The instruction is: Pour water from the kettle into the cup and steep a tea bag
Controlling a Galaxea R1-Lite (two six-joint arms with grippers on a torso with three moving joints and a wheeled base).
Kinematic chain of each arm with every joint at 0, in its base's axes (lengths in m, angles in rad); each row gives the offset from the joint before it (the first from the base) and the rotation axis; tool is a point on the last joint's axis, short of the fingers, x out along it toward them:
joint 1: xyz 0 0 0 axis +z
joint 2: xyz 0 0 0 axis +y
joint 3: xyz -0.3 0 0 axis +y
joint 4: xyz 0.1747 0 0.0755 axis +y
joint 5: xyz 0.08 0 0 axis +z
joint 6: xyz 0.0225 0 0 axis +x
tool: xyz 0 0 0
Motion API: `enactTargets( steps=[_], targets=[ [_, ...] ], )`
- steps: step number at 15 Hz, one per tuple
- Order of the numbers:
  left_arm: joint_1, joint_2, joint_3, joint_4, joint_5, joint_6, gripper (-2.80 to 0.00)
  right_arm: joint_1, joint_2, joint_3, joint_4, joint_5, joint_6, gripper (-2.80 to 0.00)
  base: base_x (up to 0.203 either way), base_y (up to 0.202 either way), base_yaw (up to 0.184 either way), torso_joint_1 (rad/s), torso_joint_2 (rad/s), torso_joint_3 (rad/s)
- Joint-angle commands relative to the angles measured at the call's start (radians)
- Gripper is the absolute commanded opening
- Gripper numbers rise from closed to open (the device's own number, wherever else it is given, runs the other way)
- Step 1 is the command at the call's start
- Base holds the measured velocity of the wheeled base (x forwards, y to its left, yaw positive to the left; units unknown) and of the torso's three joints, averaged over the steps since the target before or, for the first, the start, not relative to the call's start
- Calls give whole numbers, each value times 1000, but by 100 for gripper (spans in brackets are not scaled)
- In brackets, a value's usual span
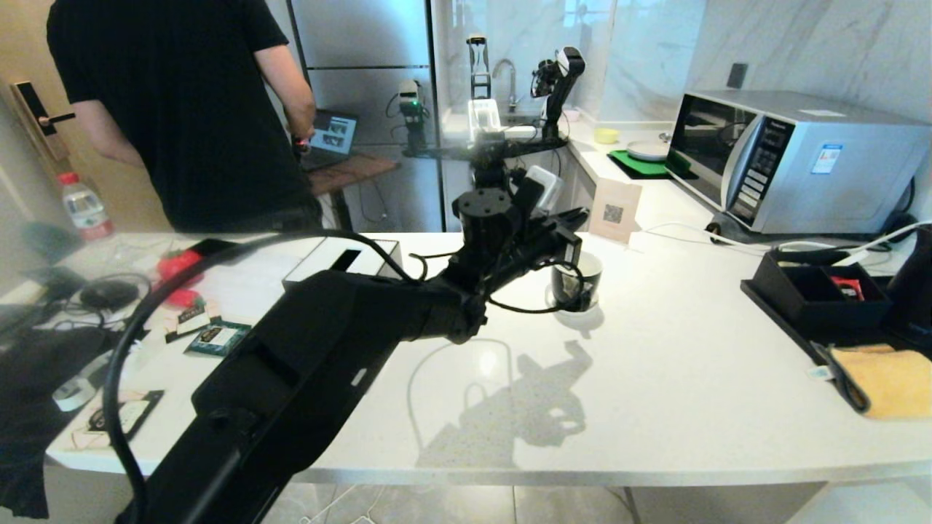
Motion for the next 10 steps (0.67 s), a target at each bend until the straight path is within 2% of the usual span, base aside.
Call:
enactTargets(
  steps=[1, 6, 10],
  targets=[
    [-1, -13, 5, 2, -2, 0, -280, 0, 1, 0, 0, 0, -1, -280, 0, 0, 0, 0, 0, 0],
    [-5, -98, 19, 82, -2, 20, -280, 0, 0, 0, 0, 0, -1, -280, 0, 0, 0, 0, 0, 0],
    [-2, -210, 85, 146, 11, 38, -280, 0, 0, 0, 0, 0, -1, -280, 0, 0, 0, 0, 0, 0]
  ],
)
